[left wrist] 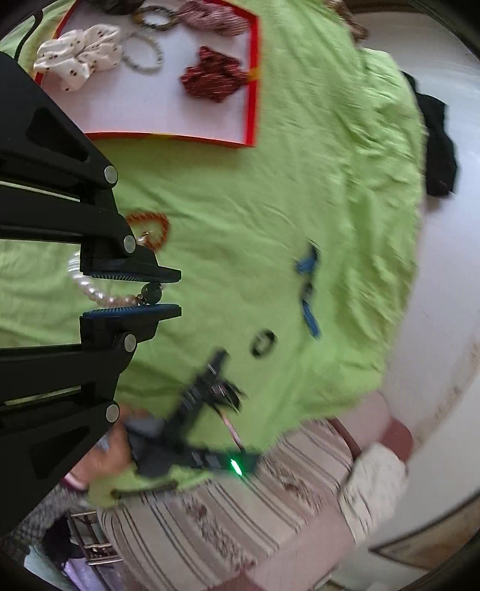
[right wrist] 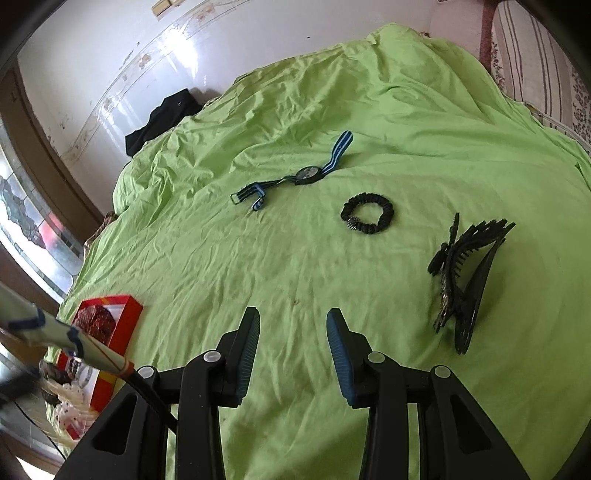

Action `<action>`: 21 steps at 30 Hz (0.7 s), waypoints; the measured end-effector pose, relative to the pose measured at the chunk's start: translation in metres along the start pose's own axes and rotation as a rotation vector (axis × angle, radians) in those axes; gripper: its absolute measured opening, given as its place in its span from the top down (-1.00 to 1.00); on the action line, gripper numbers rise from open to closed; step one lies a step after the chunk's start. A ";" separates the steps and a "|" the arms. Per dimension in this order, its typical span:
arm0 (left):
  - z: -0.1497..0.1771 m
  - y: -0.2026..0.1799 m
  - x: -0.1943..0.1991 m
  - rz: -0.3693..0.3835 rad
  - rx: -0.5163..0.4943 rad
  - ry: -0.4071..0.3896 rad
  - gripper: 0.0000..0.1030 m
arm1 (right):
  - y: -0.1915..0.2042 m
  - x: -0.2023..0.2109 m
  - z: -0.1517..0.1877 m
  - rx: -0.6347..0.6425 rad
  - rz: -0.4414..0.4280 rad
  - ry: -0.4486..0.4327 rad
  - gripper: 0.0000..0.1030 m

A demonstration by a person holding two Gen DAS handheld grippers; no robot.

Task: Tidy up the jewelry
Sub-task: 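Lift the red-bead bracelet with the left tool while the right tool grasps the pearl bracelet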

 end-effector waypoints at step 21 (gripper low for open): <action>0.046 0.061 -0.070 -0.164 0.042 0.197 0.65 | 0.052 0.018 0.072 0.126 -0.129 0.156 0.14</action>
Point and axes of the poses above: each gripper's, at about its wrist camera, not at the fingertips, and x roughly against the way its jaws point, y to its left, z to its underside, the point moved 2 cm from there along -x, roughly the way its jaws point, and after that the axes turned 6 degrees about z, right-handed, at the moved point
